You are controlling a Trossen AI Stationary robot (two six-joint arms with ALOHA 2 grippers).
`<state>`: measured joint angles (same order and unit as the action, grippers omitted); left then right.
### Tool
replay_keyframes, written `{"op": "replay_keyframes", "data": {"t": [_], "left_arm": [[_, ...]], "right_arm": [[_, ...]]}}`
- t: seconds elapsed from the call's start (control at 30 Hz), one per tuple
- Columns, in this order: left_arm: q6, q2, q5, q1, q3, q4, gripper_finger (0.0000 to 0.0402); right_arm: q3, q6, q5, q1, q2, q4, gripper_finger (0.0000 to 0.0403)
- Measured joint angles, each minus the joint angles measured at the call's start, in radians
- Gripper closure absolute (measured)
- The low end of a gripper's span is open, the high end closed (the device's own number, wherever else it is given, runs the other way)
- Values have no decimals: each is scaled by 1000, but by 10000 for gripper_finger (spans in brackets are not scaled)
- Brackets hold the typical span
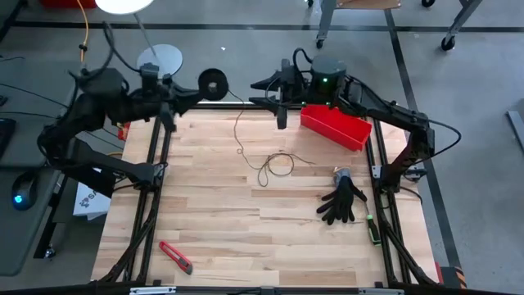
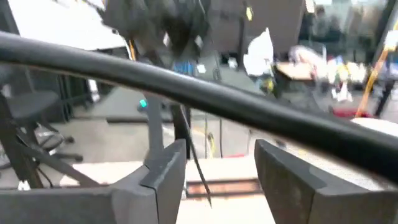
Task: Coil cords
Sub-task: Coil the black wire on the spool
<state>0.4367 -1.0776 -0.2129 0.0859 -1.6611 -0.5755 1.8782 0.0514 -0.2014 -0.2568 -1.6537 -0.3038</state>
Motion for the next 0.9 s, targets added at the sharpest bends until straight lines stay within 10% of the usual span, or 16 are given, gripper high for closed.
{"op": "replay_keyframes", "data": {"t": [0.9], "left_arm": [[47,29,-6,67,1,81,401]], "right_arm": [[-15,54,175,49,-100,188,261]]}}
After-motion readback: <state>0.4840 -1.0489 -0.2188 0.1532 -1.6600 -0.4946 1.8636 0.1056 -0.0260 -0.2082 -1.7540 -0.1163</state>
